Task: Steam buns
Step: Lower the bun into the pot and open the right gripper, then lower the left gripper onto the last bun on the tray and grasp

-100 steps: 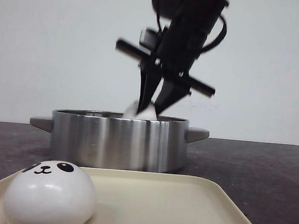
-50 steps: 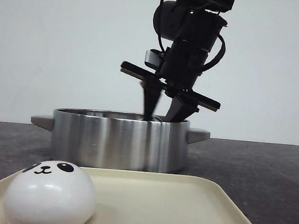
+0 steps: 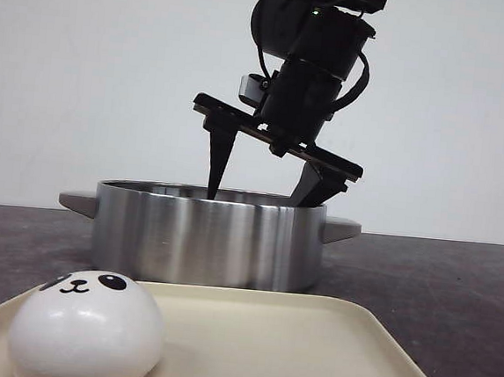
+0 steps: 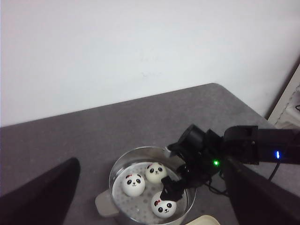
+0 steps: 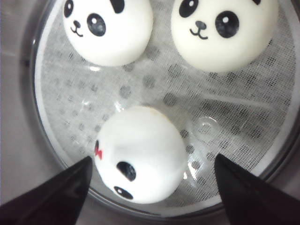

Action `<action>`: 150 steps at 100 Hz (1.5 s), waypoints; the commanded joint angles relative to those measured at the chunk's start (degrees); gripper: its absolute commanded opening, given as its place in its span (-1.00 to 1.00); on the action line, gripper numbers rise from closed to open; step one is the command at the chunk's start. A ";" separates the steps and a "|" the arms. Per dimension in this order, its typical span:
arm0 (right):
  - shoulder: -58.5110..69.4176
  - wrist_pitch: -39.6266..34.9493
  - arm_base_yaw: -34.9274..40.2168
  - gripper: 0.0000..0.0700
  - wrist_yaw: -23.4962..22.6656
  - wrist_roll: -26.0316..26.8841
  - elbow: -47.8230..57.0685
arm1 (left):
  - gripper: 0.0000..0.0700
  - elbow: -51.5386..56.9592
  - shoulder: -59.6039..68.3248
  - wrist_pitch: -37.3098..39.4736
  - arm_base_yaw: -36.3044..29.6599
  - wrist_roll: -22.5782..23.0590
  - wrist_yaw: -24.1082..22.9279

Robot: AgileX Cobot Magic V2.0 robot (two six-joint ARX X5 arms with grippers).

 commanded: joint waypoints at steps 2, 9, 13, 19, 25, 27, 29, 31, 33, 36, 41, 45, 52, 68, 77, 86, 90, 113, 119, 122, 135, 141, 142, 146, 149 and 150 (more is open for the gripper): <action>1.11 -1.44 -0.02 0.53 1.16 1.20 0.44 | 0.69 1.33 0.66 0.24 -0.37 -0.28 0.02; 1.11 -1.57 0.00 0.53 2.12 1.16 1.44 | 0.69 1.33 0.68 -0.22 -0.37 -0.28 0.00; 0.98 -1.57 0.00 0.53 2.38 0.96 2.51 | 0.69 1.29 0.70 -0.55 -0.37 -0.33 0.02; 0.24 -1.51 -0.02 0.53 2.54 -0.59 4.83 | 0.69 1.01 1.07 -1.36 -0.37 -0.55 0.02; -0.96 -1.86 0.04 0.53 4.09 -2.97 8.20 | 0.69 0.37 1.60 -2.60 -0.39 -1.18 0.17; -1.68 -2.14 0.04 0.53 4.98 -4.00 9.38 | 0.69 0.02 1.77 -3.15 -0.39 -1.40 0.31; -2.43 -2.38 0.09 0.52 5.84 -4.94 10.62 | 0.69 -0.42 1.90 -3.69 -0.39 -1.42 0.46; -3.17 -2.51 0.24 0.52 6.75 -5.95 11.91 | 0.69 -0.98 2.05 -4.28 -0.39 -1.40 0.70; -3.96 -2.73 0.46 0.50 7.63 -6.97 13.14 | 0.69 -1.70 2.16 -4.70 -0.39 -1.42 1.11; -5.49 -3.26 0.85 0.42 9.14 -8.70 14.93 | 0.69 -3.19 2.19 -4.87 -0.39 -1.60 1.99; -8.70 -3.72 1.55 0.13 11.65 -11.93 17.42 | 0.69 -6.38 1.95 -4.85 -0.39 -2.27 4.22; -11.50 -3.69 2.34 -0.23 13.11 -15.15 18.88 | 0.69 -9.33 1.51 -4.85 -0.39 -2.69 6.12; -17.49 -3.45 4.02 -0.79 15.93 -19.58 19.89 | 0.69 -15.34 0.57 -4.68 -0.39 -3.10 9.27; -31.15 -4.98 9.20 -1.00 22.16 -24.59 19.89 | 0.69 -32.92 -4.09 -0.04 -1.14 -6.80 13.35; -37.94 -8.11 11.74 -1.00 24.68 -25.53 19.89 | 0.69 -42.64 -7.10 4.76 -2.14 -10.67 13.64; -43.60 -11.74 13.75 -1.00 27.17 -25.44 19.89 | 0.69 -50.66 -8.94 9.01 -3.06 -14.34 13.64; -45.70 -13.42 14.45 -1.00 28.02 -25.31 19.89 | 0.69 -53.86 -9.22 10.69 -3.76 -15.87 13.68; -53.42 -21.53 15.19 -1.00 33.73 -24.74 19.87 | 0.69 -68.70 -6.38 21.14 -12.24 -21.94 13.94; -54.47 -23.08 15.19 -1.00 34.97 -24.61 19.87 | 0.69 -70.86 -4.48 23.19 -14.51 -22.38 12.83; -54.84 -23.71 15.19 -1.00 35.21 -24.48 19.85 | 0.69 -71.56 -3.37 23.91 -15.47 -22.49 11.76; -56.19 -25.73 15.19 -1.00 35.21 -23.12 19.85 | 0.70 -72.06 2.43 25.31 -18.73 -24.39 4.31; -56.48 -26.34 15.19 -1.00 35.17 -22.60 19.85 | 0.70 -72.06 5.03 26.77 -19.52 -25.40 2.75; -56.48 -26.45 15.19 -1.00 35.17 -22.51 19.85 | 0.70 -72.06 5.44 27.10 -19.61 -25.40 2.73; -56.50 -26.95 15.19 -1.00 35.19 -21.94 19.85 | 0.70 -72.06 7.13 28.57 -19.76 -25.42 2.80; -56.63 -27.39 15.19 -1.00 35.19 -21.62 19.85 | 0.70 -72.06 8.39 29.73 -19.82 -25.59 2.89; -56.65 -27.52 15.19 -1.00 35.17 -21.55 19.85 | 0.70 -72.06 8.83 30.05 -19.82 -25.70 2.91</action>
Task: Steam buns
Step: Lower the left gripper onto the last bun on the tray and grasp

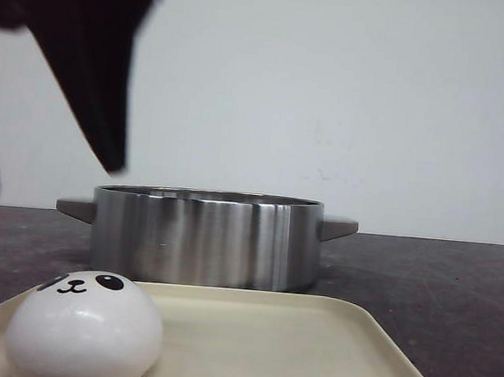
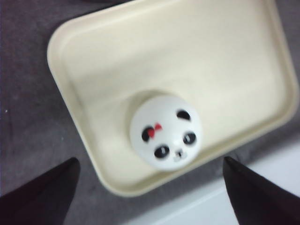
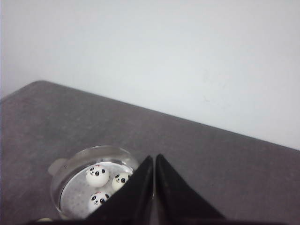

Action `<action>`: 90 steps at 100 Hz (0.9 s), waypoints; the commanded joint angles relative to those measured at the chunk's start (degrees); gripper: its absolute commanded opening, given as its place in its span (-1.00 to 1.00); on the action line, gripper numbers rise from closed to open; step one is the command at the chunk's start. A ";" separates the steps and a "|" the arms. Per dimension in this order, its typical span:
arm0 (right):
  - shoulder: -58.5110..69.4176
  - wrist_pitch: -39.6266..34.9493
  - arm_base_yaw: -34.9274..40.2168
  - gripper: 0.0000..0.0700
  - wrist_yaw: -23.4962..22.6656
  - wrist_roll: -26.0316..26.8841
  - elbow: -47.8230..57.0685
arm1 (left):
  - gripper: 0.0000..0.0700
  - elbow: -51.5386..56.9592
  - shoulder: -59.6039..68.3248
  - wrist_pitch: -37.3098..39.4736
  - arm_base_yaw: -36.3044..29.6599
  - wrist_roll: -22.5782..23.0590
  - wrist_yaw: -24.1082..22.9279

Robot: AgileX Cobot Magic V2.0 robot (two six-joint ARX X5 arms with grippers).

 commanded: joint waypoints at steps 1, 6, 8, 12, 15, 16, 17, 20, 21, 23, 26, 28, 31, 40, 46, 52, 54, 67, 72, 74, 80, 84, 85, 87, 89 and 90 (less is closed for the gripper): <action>-0.09 -0.31 0.55 -1.00 0.11 1.79 1.01 | 0.70 0.55 2.69 2.25 -0.68 -1.51 -0.20; -0.09 -0.74 0.55 -1.00 0.11 1.99 1.01 | 0.70 0.55 4.79 3.65 -0.83 -2.71 -0.02; -0.09 -0.85 0.55 -1.00 0.11 1.99 1.01 | 0.70 0.55 5.68 4.13 -1.01 -3.30 0.00; -0.09 -0.92 0.55 -1.00 0.11 1.99 1.01 | 0.70 0.55 7.41 4.81 -1.31 -4.50 0.24; -0.09 -0.98 0.55 -1.00 0.11 1.99 1.01 | 0.70 0.55 8.57 5.03 -1.40 -5.25 0.50; -0.09 -1.01 0.55 -1.00 0.11 1.99 1.01 | 0.70 0.55 8.96 5.09 -1.42 -5.42 0.57; -0.09 -1.05 0.55 -1.00 0.11 1.99 1.01 | 0.70 0.55 9.35 5.11 -1.44 -5.57 0.59; -0.13 -1.16 0.55 -1.00 0.11 1.99 1.01 | 0.70 0.55 10.47 5.09 -1.44 -5.77 0.66; -0.13 -1.25 0.55 -1.00 0.09 1.99 1.01 | 0.70 0.55 10.84 5.05 -1.44 -5.77 0.66; -0.13 -1.36 0.55 -1.00 0.09 2.03 1.01 | 0.70 0.55 11.58 4.98 -1.44 -5.75 0.63; -0.13 -1.75 0.55 -1.00 0.11 2.19 1.01 | 0.70 0.55 12.55 4.92 -1.44 -5.75 0.63; -0.13 -2.03 0.55 -1.00 0.11 2.36 1.01 | 0.70 0.55 13.29 4.94 -1.44 -5.75 0.63; -0.13 -2.58 0.55 -1.00 0.13 2.71 1.01 | 0.70 0.55 14.27 4.96 -1.42 -5.77 0.63; -0.13 -4.09 0.55 -1.00 0.15 3.08 1.01 | 0.70 0.55 16.68 5.14 -1.40 -5.77 0.63; -0.13 -4.76 0.55 -1.00 0.17 3.13 1.01 | 0.68 0.55 17.90 5.66 -1.31 -5.77 0.74; -0.13 -5.11 0.55 -1.00 0.20 3.23 1.01 | 0.55 0.55 18.78 6.45 -1.31 -5.77 1.03; -0.13 -5.16 0.55 -1.00 0.20 3.26 1.01 | 0.42 0.55 18.95 6.73 -1.31 -5.77 1.05; -0.13 -5.18 0.55 -1.00 0.17 3.48 1.01 | -0.82 0.55 19.26 7.82 -1.31 -5.73 1.07; -0.13 -5.18 0.55 -1.00 0.17 3.48 1.01 | -1.00 0.55 19.26 8.00 -1.31 -5.66 1.53; -0.13 -5.18 0.55 -1.00 0.17 3.48 1.01 | -1.00 0.55 19.26 8.00 -1.31 -5.51 1.73; -0.13 -5.16 0.55 -1.00 0.20 3.48 1.01 | -1.00 0.55 19.26 7.96 -1.31 -4.44 2.34; -0.13 -5.16 0.55 -1.00 0.20 3.48 1.01 | -1.00 0.55 19.23 7.96 -1.31 -3.52 3.10; -0.13 -5.16 0.55 -1.00 0.20 3.48 1.01 | -1.00 0.57 19.21 7.96 -1.31 -3.37 3.28; -0.13 -5.16 0.55 -1.00 0.20 3.48 1.01 | -1.00 0.61 19.10 7.87 -1.31 -3.13 3.61; -0.13 -5.16 0.55 -1.00 0.20 3.48 1.01 | -1.00 0.63 18.95 7.82 -1.31 -2.89 3.98; -0.13 -5.16 0.55 -1.00 0.20 3.48 1.01 | -1.00 0.66 18.82 7.82 -1.31 -2.71 4.24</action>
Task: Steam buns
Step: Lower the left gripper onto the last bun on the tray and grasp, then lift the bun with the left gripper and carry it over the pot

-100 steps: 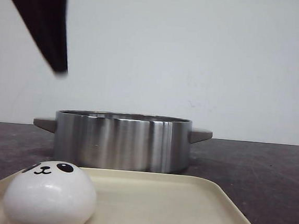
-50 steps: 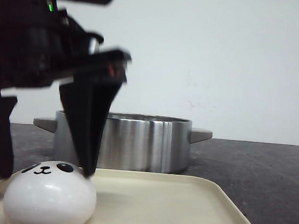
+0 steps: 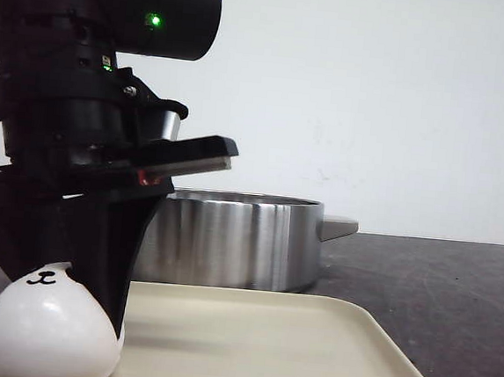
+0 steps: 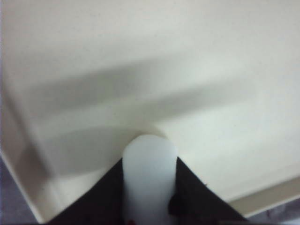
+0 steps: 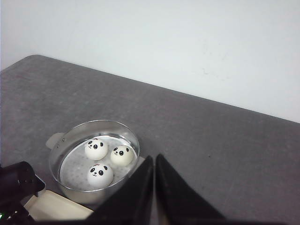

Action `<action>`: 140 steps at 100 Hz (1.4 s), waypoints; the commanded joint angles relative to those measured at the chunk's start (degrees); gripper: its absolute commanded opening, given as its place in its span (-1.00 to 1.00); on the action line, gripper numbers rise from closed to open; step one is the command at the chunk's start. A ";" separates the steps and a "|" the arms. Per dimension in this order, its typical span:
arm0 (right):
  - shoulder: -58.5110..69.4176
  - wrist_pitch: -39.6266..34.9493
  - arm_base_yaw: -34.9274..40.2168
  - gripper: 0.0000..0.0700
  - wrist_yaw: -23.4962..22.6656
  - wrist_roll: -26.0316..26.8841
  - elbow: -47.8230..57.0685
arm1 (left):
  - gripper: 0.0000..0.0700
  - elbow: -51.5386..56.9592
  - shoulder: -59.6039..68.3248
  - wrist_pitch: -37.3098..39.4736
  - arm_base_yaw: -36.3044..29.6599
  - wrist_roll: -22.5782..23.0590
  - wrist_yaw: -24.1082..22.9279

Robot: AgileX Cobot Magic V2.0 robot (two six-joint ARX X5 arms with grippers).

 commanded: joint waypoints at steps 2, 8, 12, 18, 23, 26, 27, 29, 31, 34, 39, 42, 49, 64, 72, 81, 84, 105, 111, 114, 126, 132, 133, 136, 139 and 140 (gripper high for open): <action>0.44 0.46 0.55 -1.00 0.20 0.98 1.01 | -1.00 0.70 0.13 0.04 -0.50 2.19 1.51; 0.44 0.46 0.55 -1.00 0.35 0.98 1.01 | -1.00 1.16 -1.07 0.02 -0.52 2.29 1.84; 0.44 0.46 0.55 -1.00 0.35 0.98 1.01 | -1.00 1.73 -2.10 0.00 -0.55 2.32 2.12; 0.44 0.46 0.55 -1.00 0.35 0.98 1.01 | -1.00 2.86 -4.20 0.00 -0.57 2.38 3.02; 0.44 0.46 0.55 -1.00 0.37 0.98 1.01 | -1.00 4.24 -6.21 -0.04 -0.57 2.38 3.45; 0.44 0.46 0.55 -1.00 0.37 0.98 1.01 | -1.00 5.25 -7.41 -0.17 -0.57 2.49 3.91; 0.44 0.46 0.55 -1.00 0.37 0.98 1.01 | -1.00 5.60 -7.85 -0.26 -0.57 2.56 4.13; 0.44 0.46 0.55 -1.00 0.37 0.98 1.01 | -1.00 6.34 -8.61 -0.31 -0.55 2.67 4.39; 0.44 0.46 0.55 -1.00 0.39 0.98 1.01 | -1.00 7.13 -9.35 -0.39 -0.55 2.80 4.55; 0.44 0.48 0.55 -1.00 0.50 0.98 1.01 | -1.00 8.50 -10.36 -0.72 -0.55 3.02 4.57; 0.44 0.50 0.55 -1.00 1.22 1.01 1.01 | -1.00 11.23 -11.69 -1.68 -0.55 3.82 4.07; 0.44 0.48 0.55 -1.00 1.57 0.98 1.01 | -1.00 13.09 -12.11 -2.23 -0.50 4.46 3.23; 0.44 0.52 0.55 -1.00 1.60 1.01 1.01 | -1.00 17.81 -12.13 -3.85 -0.20 7.02 0.87; 0.44 0.52 0.55 -1.00 1.57 1.55 1.01 | -1.00 27.63 -9.16 -6.01 2.78 12.52 -3.76; 0.44 0.50 0.55 -1.00 1.55 1.95 1.01 | -1.00 32.06 -6.29 -7.21 5.40 13.92 -3.63; 0.44 0.46 0.55 -1.00 1.40 2.12 1.01 | -1.00 36.09 -2.56 -8.11 8.46 15.80 -3.30; 0.44 0.46 0.55 -1.00 1.42 2.21 1.01 | -1.00 37.09 -1.33 -8.17 9.35 16.44 -3.28; 0.44 -0.81 0.55 -1.00 1.44 4.11 1.01 | -1.00 42.45 8.72 -9.66 14.75 17.62 -3.23; 0.44 -1.14 0.55 -1.00 1.46 4.72 1.01 | -1.00 43.12 11.30 -9.70 15.85 17.59 -3.26; 0.44 -1.25 0.55 -1.00 1.46 5.09 1.01 | -1.00 43.12 12.41 -9.44 16.28 17.57 -3.23; 0.44 -1.66 0.55 -1.00 1.46 5.79 1.01 | -1.00 43.12 16.70 -9.49 17.25 18.03 -3.26; 0.44 -2.10 0.55 -1.00 1.46 6.60 1.01 | -1.00 43.12 18.78 -9.64 17.44 18.78 -3.30; 0.44 -2.16 0.55 -1.00 1.46 6.69 1.01 | -1.00 43.12 19.08 -9.73 17.51 18.88 -3.30; 0.44 -2.43 0.55 -1.00 1.46 6.93 1.01 | -1.00 43.12 19.96 -9.99 17.64 18.93 -3.32; 0.44 -2.71 0.55 -1.00 1.46 7.10 1.01 | -1.00 43.12 20.87 -10.16 17.79 19.12 -3.37; 0.44 -2.84 0.55 -1.00 1.46 7.19 1.01 | -1.00 43.12 21.16 -10.23 17.81 19.21 -3.37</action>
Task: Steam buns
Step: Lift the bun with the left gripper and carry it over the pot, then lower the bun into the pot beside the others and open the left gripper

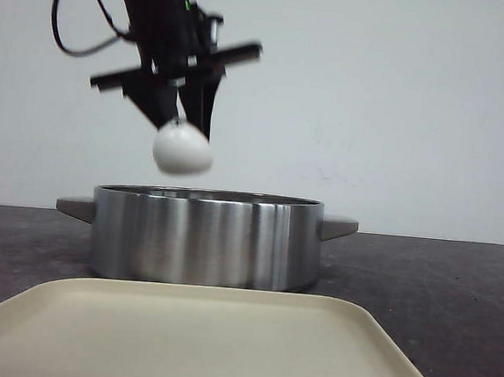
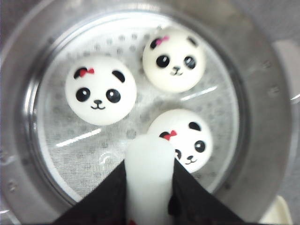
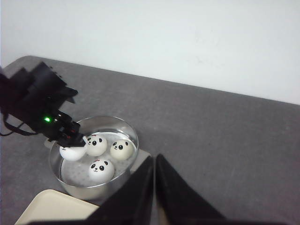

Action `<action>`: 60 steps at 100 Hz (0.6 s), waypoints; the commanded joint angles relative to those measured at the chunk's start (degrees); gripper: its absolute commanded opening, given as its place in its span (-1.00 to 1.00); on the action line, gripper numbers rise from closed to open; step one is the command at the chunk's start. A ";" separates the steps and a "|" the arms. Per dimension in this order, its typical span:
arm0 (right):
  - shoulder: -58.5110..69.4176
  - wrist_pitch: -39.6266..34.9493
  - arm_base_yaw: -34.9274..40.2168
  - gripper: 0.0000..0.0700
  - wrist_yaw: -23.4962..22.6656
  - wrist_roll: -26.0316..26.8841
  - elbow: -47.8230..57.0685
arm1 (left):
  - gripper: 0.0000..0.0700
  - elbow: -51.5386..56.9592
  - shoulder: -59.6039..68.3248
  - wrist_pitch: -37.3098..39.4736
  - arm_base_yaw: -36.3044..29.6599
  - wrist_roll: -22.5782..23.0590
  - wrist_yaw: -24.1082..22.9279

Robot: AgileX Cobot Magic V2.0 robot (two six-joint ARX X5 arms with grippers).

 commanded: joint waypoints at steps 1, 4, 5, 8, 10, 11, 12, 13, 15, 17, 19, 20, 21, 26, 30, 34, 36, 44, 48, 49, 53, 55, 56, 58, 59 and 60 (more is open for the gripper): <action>0.44 -0.09 0.55 -1.00 0.13 1.73 1.01 | -1.00 1.55 2.64 -0.26 0.04 1.62 -0.09; 0.44 -0.52 0.55 -1.00 0.15 2.16 1.01 | -1.00 1.55 3.50 -0.33 0.04 1.88 -0.20; 0.44 -0.66 0.55 -1.00 0.20 2.29 1.01 | -1.00 1.55 3.76 -0.33 0.04 2.01 -0.20; 0.44 -1.14 0.55 -1.00 0.28 2.64 1.01 | -1.00 1.55 4.50 -0.33 0.09 2.32 -0.17; 0.44 -1.42 0.55 -1.00 0.31 2.78 1.01 | -1.00 1.55 4.90 -0.35 0.09 2.45 -0.17; 0.44 -1.55 0.55 -1.00 0.33 2.82 1.01 | -1.00 1.55 5.09 -0.35 0.11 2.49 -0.20; 0.44 -1.70 0.55 -1.00 0.37 2.91 1.01 | -1.00 1.55 5.31 -0.31 0.11 2.51 -0.20; 0.44 -1.86 0.55 -1.00 0.42 3.02 1.01 | -1.00 1.55 5.53 -0.24 0.13 2.60 -0.22; 0.44 -2.10 0.55 -1.00 0.52 3.21 1.01 | -1.00 1.55 5.90 -0.13 0.15 2.71 -0.22; 0.44 -2.34 0.55 -1.00 0.61 3.48 1.01 | -1.00 1.55 6.25 -0.04 0.15 2.73 -0.24; 0.44 -2.58 0.55 -1.00 0.79 3.74 1.01 | -1.00 1.55 6.56 0.07 0.15 2.73 -0.31; 0.44 -2.69 0.55 -1.00 0.94 3.89 1.01 | -1.00 1.55 6.73 0.13 0.15 2.73 -0.33; 0.44 -2.78 0.55 -1.00 1.07 4.02 1.01 | -1.00 1.55 6.91 0.22 0.15 2.73 -0.37; 0.44 -3.21 0.55 -1.00 1.64 4.35 1.01 | -1.00 1.55 7.76 0.44 0.15 2.84 -0.37; 0.44 -3.54 0.55 -1.00 1.79 4.63 1.01 | -1.00 1.55 8.37 0.37 0.15 2.89 -0.37; 0.44 -3.78 0.55 -1.00 1.79 5.14 1.01 | -1.00 1.55 9.01 0.28 0.15 3.06 -0.37; 0.44 -3.89 0.55 -1.00 1.79 5.40 1.01 | -1.00 1.55 9.25 0.20 0.15 3.19 -0.37; 0.44 -3.91 0.55 -1.00 1.79 5.60 1.01 | -1.00 1.55 10.10 0.20 0.15 3.74 -0.37; 0.44 -3.91 0.55 -1.00 1.81 5.60 1.01 | -0.99 1.55 10.36 0.22 0.15 3.78 -0.37; 0.44 -3.91 0.55 -1.00 1.81 5.60 1.01 | -0.99 1.55 10.43 0.22 0.15 3.82 -0.37; 0.44 -3.91 0.55 -1.00 1.84 5.64 1.01 | -0.90 1.55 10.43 0.13 0.15 4.04 -0.37; 0.44 -3.91 0.55 -1.00 1.90 5.75 1.01 | -0.84 1.55 10.43 0.13 0.15 4.15 -0.37; 0.44 -3.91 0.55 -1.00 1.97 5.77 1.01 | -0.79 1.55 10.43 0.13 0.15 4.15 -0.39; 0.44 -3.89 0.55 -1.00 2.03 5.88 1.01 | -0.70 1.55 10.43 0.15 0.15 4.15 -0.42; 0.44 -3.89 0.55 -1.00 2.05 5.95 1.01 | -0.65 1.55 10.43 0.17 0.15 4.15 -0.44; 0.44 -3.87 0.55 -1.00 2.08 5.97 1.01 | -0.60 1.55 10.43 0.17 0.15 4.13 -0.44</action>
